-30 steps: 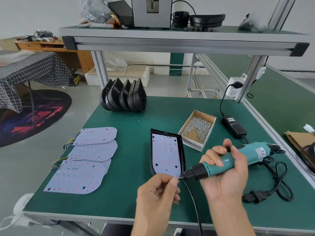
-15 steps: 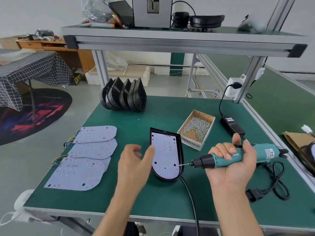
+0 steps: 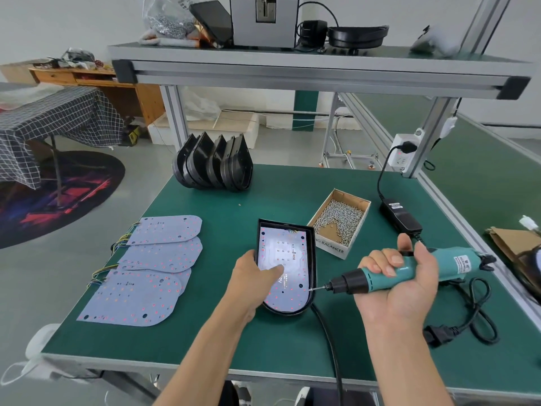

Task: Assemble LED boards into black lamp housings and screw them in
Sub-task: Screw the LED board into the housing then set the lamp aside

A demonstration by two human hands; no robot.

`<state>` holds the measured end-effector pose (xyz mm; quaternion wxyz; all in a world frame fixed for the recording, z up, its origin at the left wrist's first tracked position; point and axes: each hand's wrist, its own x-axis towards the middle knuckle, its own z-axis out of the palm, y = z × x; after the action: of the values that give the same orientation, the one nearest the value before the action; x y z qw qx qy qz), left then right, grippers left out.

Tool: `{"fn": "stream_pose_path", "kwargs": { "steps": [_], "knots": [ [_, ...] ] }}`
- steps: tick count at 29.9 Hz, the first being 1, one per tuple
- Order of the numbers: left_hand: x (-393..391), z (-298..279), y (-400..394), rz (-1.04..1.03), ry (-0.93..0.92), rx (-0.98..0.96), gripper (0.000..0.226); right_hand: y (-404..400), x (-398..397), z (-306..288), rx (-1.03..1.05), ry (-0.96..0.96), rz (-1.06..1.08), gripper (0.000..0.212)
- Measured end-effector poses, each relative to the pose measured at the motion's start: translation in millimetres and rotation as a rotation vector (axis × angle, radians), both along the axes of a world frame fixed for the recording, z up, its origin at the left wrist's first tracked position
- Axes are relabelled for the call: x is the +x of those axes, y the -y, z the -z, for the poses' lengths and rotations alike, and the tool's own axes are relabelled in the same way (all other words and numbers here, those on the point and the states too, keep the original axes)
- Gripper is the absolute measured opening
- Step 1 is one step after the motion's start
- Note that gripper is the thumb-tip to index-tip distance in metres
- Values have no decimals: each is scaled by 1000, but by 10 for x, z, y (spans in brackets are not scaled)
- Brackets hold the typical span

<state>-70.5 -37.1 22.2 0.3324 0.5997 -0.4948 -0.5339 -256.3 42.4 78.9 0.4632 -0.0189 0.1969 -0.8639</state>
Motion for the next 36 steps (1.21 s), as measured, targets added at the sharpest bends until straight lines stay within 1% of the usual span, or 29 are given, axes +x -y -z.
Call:
{"fn": "stream_pose_path", "kwargs": {
  "steps": [4,6,9,14,16,21,26,31,34,36],
  "knots": [
    [21,7,-68,-69,-147,-17,26,3,67,-18,-6,-44,4,21],
    [20,-54,-115,-116,-154,-59,26,3,113,-37,-15,-85,13,19],
    [24,-199,-203,-160,-105,-144,29,-4,198,-84,-33,-180,33,18],
    [37,-369,-327,-164,-16,-257,17,-6,366,-199,-68,-307,73,24],
    [43,-408,-348,-166,-6,-270,16,-7,430,-236,-70,-347,89,24],
    [50,-459,-370,-170,8,-283,15,-28,512,-289,-85,-428,100,14],
    [42,-474,-383,-180,22,-284,18,-37,555,-303,-104,-477,119,12],
    [33,-468,-388,-184,66,-303,13,-59,597,-319,-125,-549,140,10],
    [25,-476,-393,-183,72,-316,13,-70,638,-321,-150,-604,135,16],
    [21,-479,-394,-186,81,-323,13,-73,661,-314,-173,-646,140,13]
  ]
}}
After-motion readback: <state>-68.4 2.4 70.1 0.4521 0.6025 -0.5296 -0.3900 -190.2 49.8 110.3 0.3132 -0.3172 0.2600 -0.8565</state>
